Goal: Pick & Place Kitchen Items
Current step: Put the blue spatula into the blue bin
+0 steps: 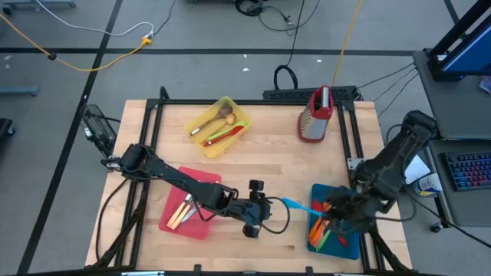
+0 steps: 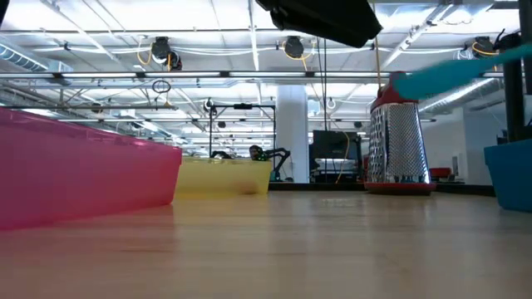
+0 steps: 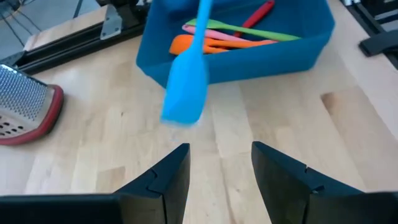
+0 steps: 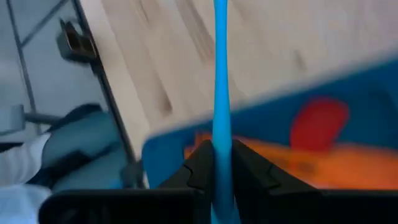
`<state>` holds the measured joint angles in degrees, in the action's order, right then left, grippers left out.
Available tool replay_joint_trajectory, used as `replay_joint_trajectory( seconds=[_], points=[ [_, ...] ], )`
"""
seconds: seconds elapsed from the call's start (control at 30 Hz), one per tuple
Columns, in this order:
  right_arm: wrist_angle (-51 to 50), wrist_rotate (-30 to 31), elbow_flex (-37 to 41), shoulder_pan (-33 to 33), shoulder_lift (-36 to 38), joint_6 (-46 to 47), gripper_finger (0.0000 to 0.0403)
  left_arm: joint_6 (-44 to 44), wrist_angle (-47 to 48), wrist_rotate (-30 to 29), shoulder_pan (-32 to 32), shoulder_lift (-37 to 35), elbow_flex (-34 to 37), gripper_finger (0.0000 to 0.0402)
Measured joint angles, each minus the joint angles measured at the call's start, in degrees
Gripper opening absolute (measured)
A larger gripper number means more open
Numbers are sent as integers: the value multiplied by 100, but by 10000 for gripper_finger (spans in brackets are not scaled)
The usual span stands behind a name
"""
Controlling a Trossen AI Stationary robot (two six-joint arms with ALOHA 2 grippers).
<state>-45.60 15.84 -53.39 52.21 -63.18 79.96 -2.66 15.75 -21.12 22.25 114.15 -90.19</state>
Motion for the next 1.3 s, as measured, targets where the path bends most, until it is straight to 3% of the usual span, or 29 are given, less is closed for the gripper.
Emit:
replay_joint_trajectory(
  seconds=[0.13,0.27,0.63,0.87,0.97,1.2,1.3],
  points=[
    [-619,-1160,0,330,293,1132,30,7,-2,1,-25,0,0,177],
    [-405,-1929,0,612,475,2044,32,-6,-4,7,-25,0,0,177],
    [131,-1924,0,1086,726,2397,33,1,-4,11,-42,0,0,177],
    [520,-3256,0,1097,879,3106,34,8,12,17,-42,1,0,177],
    [69,-3033,0,1101,918,3213,32,32,22,17,-42,2,0,177],
    [-1658,-1137,0,1095,512,3257,43,163,52,24,-42,2,0,177],
    [-1633,-1124,0,1093,197,3308,44,155,52,24,-42,2,0,177]
  ],
)
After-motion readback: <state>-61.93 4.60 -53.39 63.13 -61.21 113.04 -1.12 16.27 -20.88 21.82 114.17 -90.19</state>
